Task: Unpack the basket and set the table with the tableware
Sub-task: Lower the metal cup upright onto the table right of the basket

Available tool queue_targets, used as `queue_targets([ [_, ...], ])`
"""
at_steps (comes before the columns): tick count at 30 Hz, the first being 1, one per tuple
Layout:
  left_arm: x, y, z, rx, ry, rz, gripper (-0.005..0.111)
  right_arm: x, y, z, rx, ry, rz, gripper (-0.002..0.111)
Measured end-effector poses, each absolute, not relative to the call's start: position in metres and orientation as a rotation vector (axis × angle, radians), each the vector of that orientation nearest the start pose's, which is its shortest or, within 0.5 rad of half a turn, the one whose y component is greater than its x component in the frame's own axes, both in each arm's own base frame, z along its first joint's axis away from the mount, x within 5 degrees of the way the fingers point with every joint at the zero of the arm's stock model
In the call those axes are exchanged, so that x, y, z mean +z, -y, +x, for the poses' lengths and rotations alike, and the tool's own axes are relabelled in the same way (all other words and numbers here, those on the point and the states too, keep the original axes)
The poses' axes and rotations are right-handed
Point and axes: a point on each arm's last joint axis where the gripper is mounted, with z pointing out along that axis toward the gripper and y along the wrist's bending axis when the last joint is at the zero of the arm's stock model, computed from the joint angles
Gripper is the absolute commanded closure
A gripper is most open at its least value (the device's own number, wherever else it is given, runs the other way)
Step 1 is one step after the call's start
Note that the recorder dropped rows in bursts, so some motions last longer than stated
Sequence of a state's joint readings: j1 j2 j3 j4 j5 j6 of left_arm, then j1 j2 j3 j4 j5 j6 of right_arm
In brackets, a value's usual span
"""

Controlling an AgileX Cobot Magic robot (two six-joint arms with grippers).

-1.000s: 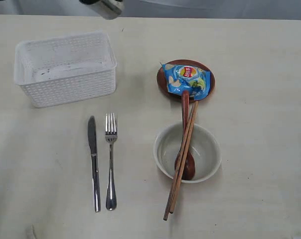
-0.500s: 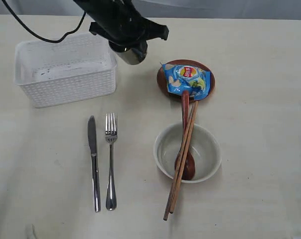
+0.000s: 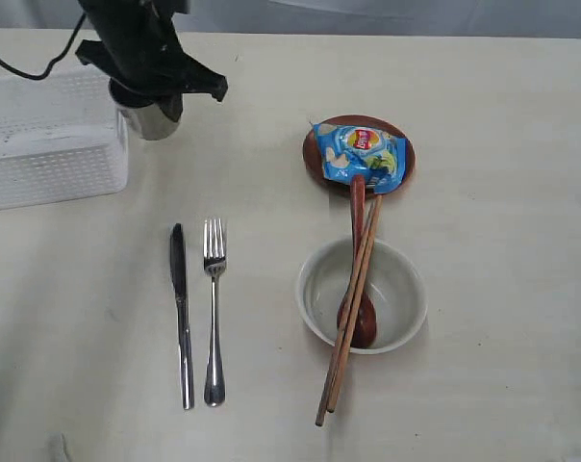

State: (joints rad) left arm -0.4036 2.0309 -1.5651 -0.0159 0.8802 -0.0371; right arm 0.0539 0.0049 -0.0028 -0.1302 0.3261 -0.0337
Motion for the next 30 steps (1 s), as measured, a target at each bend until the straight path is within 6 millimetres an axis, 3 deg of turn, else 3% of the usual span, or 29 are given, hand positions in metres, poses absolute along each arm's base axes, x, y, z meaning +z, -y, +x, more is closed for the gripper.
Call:
queue_targets([
  [5, 0.200, 0.177, 0.391, -0.191, -2.791, 0.522, 0.107, 0.185, 0.001, 0.054, -0.111, -1.803, -0.161, 0.108],
  [8, 0.202, 0.206, 0.383, -0.254, -2.717, 0.628, 0.107, 0.185, 0.001, 0.054, -0.111, -1.803, -0.161, 0.108],
  [11, 0.202, 0.221, 0.377, -0.281, -2.694, 0.671, 0.107, 0.185, 0.001, 0.054, -0.111, -1.803, -0.161, 0.108],
  [17, 0.179, 0.221, 0.382, -0.211, -2.784, 0.700, 0.107, 0.185, 0.001, 0.054, -0.111, -1.803, -0.161, 0.108],
  [30, 0.202, 0.222, 0.380, -0.175, -2.928, 0.774, 0.107, 0.185, 0.001, 0.054, -0.111, -1.803, -0.161, 0.108],
])
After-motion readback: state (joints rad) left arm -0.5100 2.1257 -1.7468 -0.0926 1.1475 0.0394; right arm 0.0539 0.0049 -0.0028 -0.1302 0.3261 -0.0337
